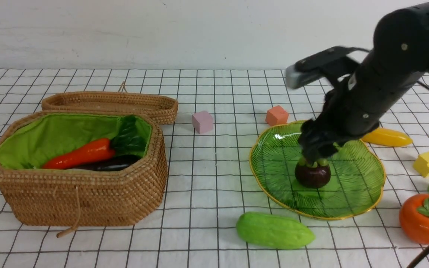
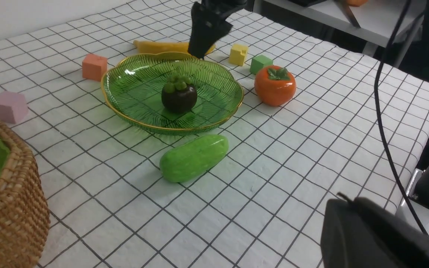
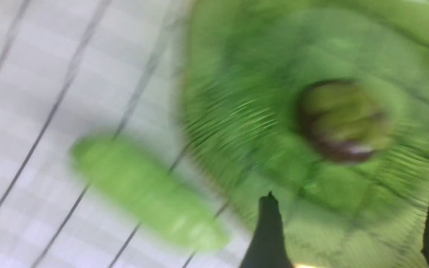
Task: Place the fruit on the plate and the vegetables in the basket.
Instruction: Take a chayote with your right arm and place it on the basket on the left.
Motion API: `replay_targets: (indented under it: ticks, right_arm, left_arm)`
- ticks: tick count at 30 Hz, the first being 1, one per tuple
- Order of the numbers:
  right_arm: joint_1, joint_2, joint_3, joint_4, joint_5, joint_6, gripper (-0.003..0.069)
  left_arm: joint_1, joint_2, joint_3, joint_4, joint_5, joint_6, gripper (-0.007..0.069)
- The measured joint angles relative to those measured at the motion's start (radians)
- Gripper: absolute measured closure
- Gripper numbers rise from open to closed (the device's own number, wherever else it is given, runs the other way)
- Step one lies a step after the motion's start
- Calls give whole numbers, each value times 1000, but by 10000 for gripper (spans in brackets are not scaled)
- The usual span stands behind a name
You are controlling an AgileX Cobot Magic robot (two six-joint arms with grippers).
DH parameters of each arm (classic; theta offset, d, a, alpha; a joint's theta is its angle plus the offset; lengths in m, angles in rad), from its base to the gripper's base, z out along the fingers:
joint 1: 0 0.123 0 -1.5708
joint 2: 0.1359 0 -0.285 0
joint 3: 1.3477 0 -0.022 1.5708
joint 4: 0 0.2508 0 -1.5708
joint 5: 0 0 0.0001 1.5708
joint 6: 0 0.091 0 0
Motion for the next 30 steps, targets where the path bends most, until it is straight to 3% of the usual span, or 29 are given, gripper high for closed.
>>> replay_targets:
  ticks: [3,6,16,23,27,30]
  right_arm:
    - [97,18,32,116,41,-365,171]
    - [136,48,49,138,29,-474,168]
    - [142,186,54,114,-93,-612,97]
    - [142,282,54,103,-137,-669,91]
    - [142,319,54,101,-141,-670,119]
    - [143,325,53,101,-143,-648,186]
  left_arm:
    - [0,0,0,0,-1,1,631]
    - [0,0,0,0,-1,1,631]
    - [0,0,0,17,0,3,630]
    - [0,0,0,52,0,4,629]
    - [0,0,0,77,0,4,627]
    - [0,0,0,124,0,-12,625]
